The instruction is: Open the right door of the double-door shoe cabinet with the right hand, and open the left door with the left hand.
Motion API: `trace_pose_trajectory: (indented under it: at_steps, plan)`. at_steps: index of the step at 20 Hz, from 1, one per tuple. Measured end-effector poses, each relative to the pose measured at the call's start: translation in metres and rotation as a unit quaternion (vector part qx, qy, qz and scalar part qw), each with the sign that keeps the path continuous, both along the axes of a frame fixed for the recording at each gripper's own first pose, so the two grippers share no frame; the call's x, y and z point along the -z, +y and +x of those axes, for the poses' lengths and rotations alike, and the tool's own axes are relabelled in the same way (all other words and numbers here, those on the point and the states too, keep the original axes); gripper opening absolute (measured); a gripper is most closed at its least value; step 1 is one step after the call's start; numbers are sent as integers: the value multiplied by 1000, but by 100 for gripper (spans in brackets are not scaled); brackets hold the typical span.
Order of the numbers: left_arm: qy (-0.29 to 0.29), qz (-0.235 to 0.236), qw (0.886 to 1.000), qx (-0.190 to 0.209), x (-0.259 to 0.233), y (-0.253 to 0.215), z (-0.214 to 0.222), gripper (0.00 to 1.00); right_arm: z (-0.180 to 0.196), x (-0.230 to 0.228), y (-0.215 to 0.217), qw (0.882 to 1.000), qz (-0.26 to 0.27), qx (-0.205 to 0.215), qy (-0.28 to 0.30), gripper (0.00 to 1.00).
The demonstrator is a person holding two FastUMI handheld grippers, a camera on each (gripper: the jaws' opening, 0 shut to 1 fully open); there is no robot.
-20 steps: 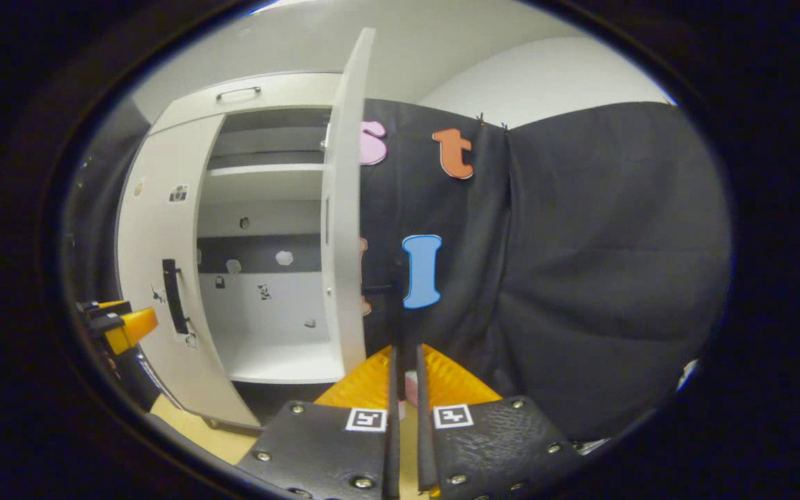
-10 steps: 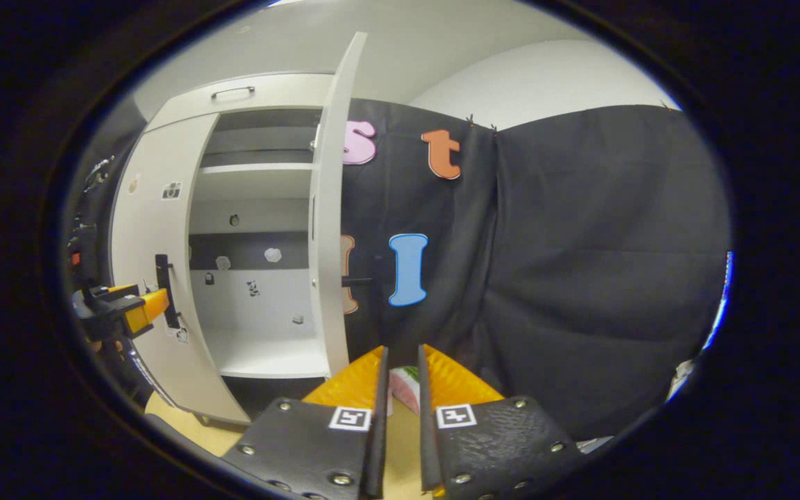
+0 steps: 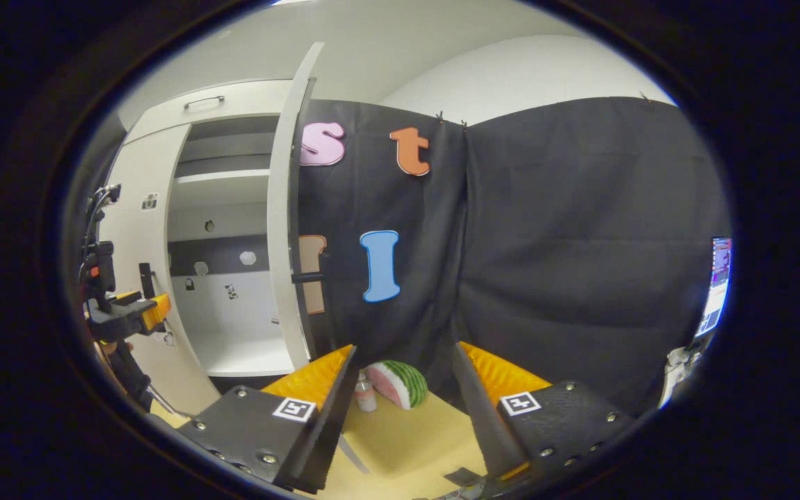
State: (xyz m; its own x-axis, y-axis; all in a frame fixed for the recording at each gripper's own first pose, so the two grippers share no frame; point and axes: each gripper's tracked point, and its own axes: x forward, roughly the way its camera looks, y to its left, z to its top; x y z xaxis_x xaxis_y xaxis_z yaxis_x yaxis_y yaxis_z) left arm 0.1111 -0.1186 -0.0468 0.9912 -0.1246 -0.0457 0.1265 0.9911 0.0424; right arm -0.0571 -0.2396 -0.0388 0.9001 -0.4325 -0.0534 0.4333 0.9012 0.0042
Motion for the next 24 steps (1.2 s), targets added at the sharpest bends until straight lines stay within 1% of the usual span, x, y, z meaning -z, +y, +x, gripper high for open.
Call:
trace_pose_trajectory:
  at_steps: [3, 4, 5, 6, 7, 8, 9, 10, 11, 12, 14, 18, 19, 21, 24]
  plan:
    - [11, -3, 1000, -17, 8, 2, 15, 96, -11, 3, -11, 1000, 2, 19, 7, 74]
    - [13, -2, 1000, -24, 10, 4, 18, 94, -13, 5, -14, 1000, 4, 26, 8, 81]
    - [16, -1, 999, -32, 12, 6, 22, 93, -16, 6, -18, 999, 6, 32, 10, 74]
    - [20, 2, 999, -46, 15, 12, 24, 89, -16, 8, -20, 999, 9, 38, 11, 74]
    - [17, 3, 998, -57, 13, 15, 24, 80, -19, 10, -22, 999, 13, 42, 12, 74]
    - [15, 1, 998, -60, 13, 16, 25, 76, -18, 12, -23, 999, 16, 46, 14, 74]
    - [15, 0, 998, -63, 14, 17, 26, 64, -20, 14, -25, 998, 19, 50, 15, 81]
    - [18, -5, 998, -66, 16, 19, 26, 61, -21, 16, -25, 998, 22, 53, 15, 81]
    - [14, -11, 998, -65, 12, 19, 23, 36, -23, 18, -25, 998, 25, 54, 16, 81]
    - [18, -7, 998, -64, 15, 19, 25, 36, -23, 19, -24, 998, 29, 55, 17, 81]
    - [21, -2, 998, -58, 15, 19, 24, 33, -21, 24, -21, 998, 35, 53, 21, 82]
    - [27, -4, 999, -42, 16, 19, 22, 19, -19, 26, -9, 998, 35, 45, 25, 82]
    - [28, -5, 999, -40, 16, 20, 21, 17, -21, 26, -5, 998, 33, 43, 26, 82]
    - [28, -9, 999, -34, 16, 20, 18, 15, -21, 25, 0, 998, 29, 43, 26, 82]
    - [31, -12, 999, -16, 18, 21, 16, 15, -20, 27, 11, 998, 26, 42, 27, 82]
